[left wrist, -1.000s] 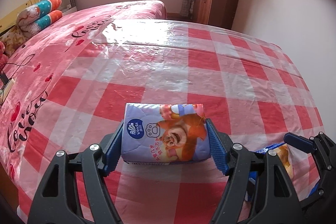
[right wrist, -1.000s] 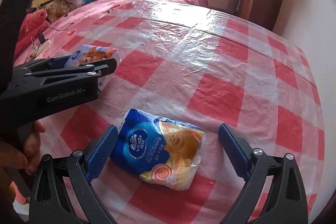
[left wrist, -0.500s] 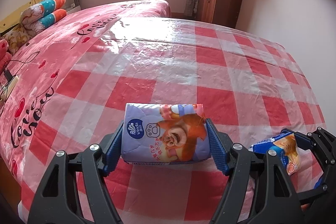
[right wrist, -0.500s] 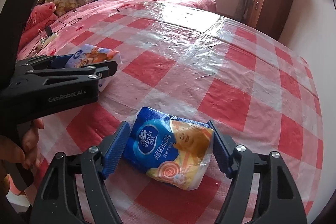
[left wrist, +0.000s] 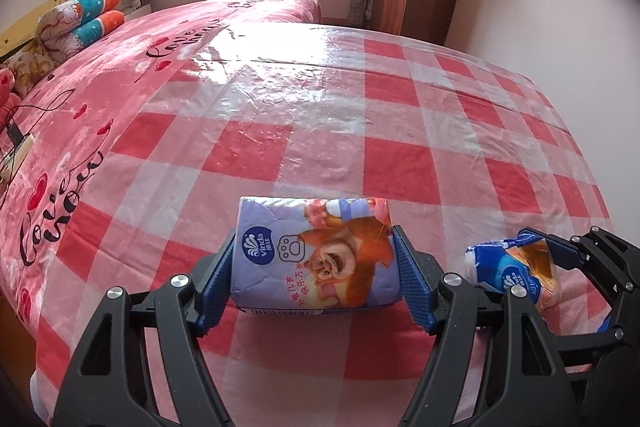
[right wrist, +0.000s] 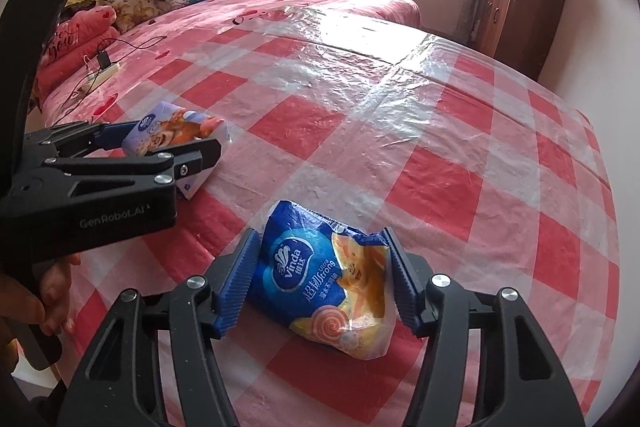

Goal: Collect trash
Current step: 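Grasp the blue Vinda tissue pack with the right tool while the left holds its pack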

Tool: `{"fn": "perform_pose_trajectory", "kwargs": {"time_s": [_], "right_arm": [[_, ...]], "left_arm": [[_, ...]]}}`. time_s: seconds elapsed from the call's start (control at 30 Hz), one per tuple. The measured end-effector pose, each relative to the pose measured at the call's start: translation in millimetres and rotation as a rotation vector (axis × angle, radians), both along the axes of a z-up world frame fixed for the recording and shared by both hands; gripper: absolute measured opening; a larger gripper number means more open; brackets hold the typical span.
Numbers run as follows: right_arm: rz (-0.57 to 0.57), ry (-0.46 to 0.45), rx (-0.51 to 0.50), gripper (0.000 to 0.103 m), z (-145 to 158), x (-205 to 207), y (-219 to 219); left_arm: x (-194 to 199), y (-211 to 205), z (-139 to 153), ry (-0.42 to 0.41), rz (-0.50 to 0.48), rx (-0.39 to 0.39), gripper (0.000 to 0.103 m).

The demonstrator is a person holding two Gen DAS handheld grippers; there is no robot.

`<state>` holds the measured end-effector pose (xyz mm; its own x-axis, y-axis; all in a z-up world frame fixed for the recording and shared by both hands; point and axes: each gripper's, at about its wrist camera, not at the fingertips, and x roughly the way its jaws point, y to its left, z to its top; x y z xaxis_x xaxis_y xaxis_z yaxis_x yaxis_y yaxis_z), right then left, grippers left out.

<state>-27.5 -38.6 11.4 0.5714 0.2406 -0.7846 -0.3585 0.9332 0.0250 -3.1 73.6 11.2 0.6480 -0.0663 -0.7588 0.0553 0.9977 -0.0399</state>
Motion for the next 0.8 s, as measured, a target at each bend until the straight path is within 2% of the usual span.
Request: {"fn": "perform_pose_trajectory", "kwargs": {"time_s": [0.4,0.8], "right_arm": [[-0.011,-0.003,0.044,0.057,2.2,-13.9,-10.4],[-0.025,-0.041,0.044,0.054,8.5,-34.6,-16.3]], "left_arm": [[-17.4,-5.2,4.8,-0.004,-0.007,-0.003,0.073],[-42.9,-7.6,9.4,-0.013,-0.015,-0.031,0.073]]}}
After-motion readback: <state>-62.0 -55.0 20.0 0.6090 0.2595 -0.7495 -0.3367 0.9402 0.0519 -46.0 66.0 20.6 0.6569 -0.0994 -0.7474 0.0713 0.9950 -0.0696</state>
